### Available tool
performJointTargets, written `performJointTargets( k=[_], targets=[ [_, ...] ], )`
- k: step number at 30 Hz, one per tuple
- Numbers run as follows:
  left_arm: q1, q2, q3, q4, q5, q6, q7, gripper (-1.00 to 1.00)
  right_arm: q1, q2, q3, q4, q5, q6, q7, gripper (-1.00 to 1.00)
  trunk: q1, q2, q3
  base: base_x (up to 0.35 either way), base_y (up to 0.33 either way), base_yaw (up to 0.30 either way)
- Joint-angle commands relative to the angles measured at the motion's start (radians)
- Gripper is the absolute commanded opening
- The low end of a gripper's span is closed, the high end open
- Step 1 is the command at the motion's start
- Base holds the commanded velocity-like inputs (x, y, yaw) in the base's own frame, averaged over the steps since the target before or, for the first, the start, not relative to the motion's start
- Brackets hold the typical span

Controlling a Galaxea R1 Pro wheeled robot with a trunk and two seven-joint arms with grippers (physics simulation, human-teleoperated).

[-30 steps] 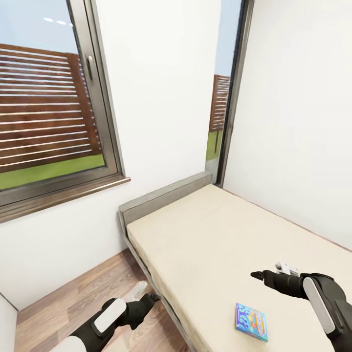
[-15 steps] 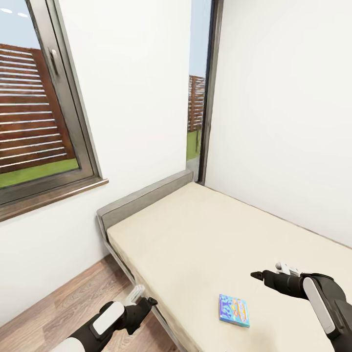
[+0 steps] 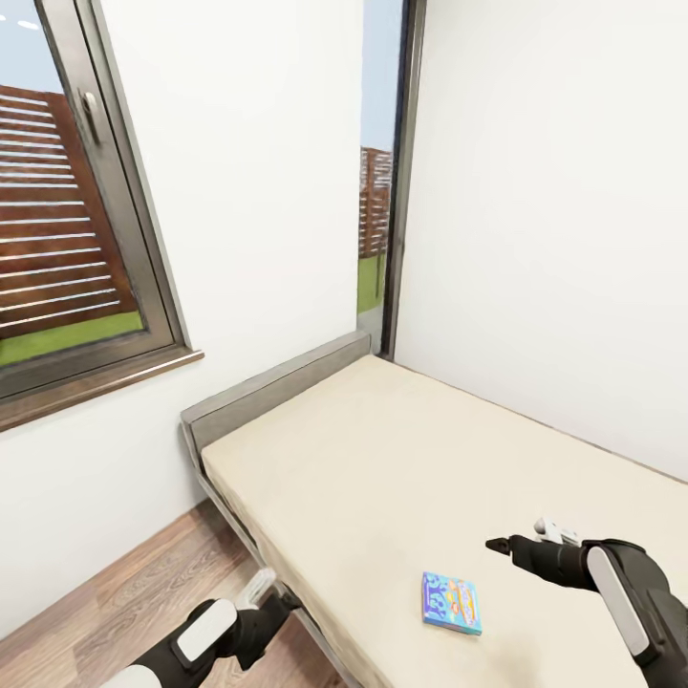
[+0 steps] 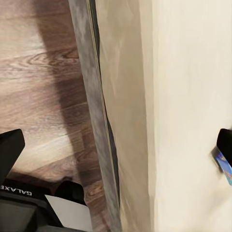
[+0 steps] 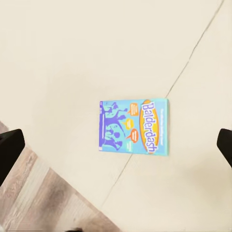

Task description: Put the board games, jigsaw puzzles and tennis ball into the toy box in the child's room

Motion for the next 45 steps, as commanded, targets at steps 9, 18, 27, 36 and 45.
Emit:
performJointTargets(
  k=[9,18,27,36,45],
  targets=[
    [-0.001,0.028,-0.005,0.032,0.017,-0.001,-0.117,1.00,-0.001,0.001,0.001,0.039,0.010,0.003,0.100,1.00,0.000,-0.001,-0.001,0.000,0.000,-0.006],
    [-0.001,0.042,-0.005,0.195,0.020,-0.001,-0.577,1.00,-0.001,0.002,0.018,0.087,0.010,0.003,0.204,1.00,0.004,-0.008,-0.004,0.000,0.000,-0.001],
    [-0.001,0.044,-0.006,0.250,0.019,-0.001,-0.759,1.00,-0.001,0.002,0.020,0.125,0.011,0.002,0.223,1.00,0.038,-0.071,-0.032,0.000,0.000,0.000],
    [-0.001,0.044,-0.007,0.261,0.018,-0.001,-0.795,1.00,-0.001,0.002,0.020,0.134,0.011,0.002,0.225,1.00,0.073,-0.134,-0.061,0.000,0.000,0.000],
    [-0.001,0.044,-0.008,0.265,0.018,-0.001,-0.805,1.00,-0.001,0.002,0.017,0.136,0.011,0.001,0.226,1.00,0.107,-0.197,-0.089,0.000,0.000,0.000]
  ],
)
